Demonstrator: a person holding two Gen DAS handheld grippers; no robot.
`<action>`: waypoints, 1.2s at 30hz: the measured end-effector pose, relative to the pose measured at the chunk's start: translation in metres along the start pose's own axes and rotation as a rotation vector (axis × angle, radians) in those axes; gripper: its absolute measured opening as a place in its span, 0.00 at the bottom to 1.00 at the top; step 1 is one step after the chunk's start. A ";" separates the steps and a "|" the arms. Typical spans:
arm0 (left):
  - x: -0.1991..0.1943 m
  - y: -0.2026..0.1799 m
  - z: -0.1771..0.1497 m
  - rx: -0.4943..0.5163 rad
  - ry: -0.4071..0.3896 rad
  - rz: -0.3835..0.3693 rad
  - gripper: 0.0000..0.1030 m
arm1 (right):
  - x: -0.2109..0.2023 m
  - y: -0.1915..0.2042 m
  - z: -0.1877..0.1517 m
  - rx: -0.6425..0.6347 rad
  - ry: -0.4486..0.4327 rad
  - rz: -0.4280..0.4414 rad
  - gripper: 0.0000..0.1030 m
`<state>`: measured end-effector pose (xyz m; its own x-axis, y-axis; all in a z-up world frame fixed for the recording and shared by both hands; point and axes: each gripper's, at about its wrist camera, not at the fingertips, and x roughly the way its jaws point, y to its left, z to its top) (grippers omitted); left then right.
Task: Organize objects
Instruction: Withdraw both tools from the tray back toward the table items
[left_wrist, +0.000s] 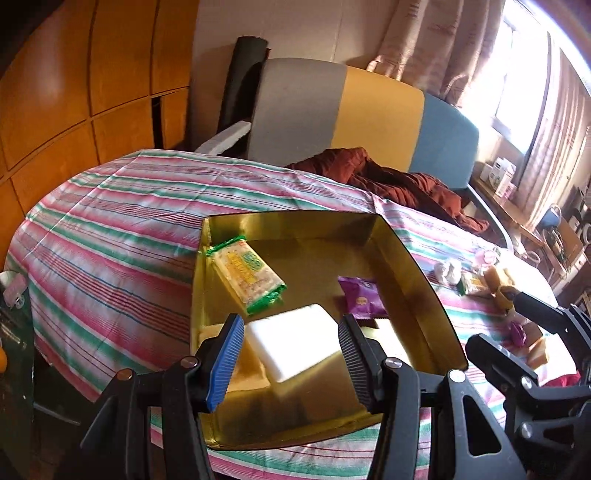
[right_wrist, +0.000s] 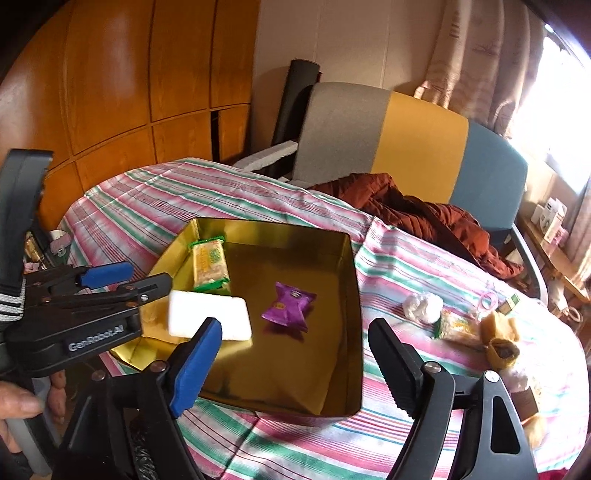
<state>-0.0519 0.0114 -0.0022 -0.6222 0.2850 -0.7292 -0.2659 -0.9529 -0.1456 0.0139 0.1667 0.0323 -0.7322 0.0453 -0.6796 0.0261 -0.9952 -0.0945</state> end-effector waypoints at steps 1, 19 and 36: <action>0.001 -0.004 -0.001 0.009 0.006 -0.010 0.52 | 0.001 -0.005 -0.002 0.011 0.005 -0.005 0.80; 0.017 -0.075 -0.009 0.168 0.076 -0.152 0.53 | -0.003 -0.145 -0.057 0.260 0.100 -0.155 0.98; 0.033 -0.183 -0.031 0.412 0.171 -0.291 0.54 | -0.052 -0.373 -0.156 0.883 0.041 -0.398 1.00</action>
<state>-0.0007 0.1924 -0.0208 -0.3593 0.4780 -0.8015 -0.6982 -0.7075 -0.1090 0.1487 0.5493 -0.0109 -0.5520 0.3790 -0.7427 -0.7513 -0.6124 0.2460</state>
